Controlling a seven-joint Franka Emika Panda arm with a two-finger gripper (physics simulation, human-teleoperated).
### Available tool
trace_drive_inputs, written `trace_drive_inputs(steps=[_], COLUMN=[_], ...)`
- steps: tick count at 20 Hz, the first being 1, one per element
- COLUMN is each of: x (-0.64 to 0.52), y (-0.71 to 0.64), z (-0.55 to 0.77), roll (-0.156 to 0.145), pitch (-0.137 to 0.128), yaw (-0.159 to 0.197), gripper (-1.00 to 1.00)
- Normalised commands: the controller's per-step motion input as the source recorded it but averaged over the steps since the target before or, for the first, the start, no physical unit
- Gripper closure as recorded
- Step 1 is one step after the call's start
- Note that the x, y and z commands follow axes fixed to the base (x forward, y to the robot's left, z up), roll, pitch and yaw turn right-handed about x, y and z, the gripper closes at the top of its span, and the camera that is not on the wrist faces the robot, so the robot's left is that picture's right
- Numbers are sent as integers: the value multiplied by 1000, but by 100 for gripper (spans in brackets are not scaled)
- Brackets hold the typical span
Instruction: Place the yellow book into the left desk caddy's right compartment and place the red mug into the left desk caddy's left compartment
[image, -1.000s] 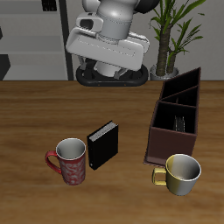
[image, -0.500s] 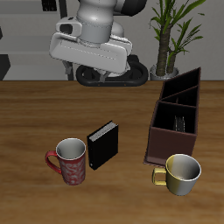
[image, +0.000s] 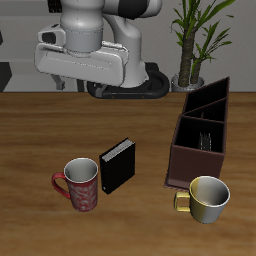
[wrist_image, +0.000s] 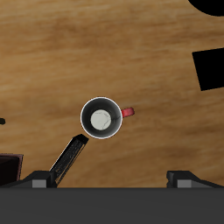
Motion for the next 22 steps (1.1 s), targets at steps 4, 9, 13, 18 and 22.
trace_drive_inputs(steps=[4,9,13,18,22], x=[66,49,14,68,23], y=[-129,-51,-48,-14,-54], z=[-42,-157,-144,-276,-193], roll=[22,-9,-32,-19,-31], pitch=[-61,-30,-47,-32,0], yaw=[3,-12,-12,-11,-40], gripper=[-100,-100,-100,-100,-100])
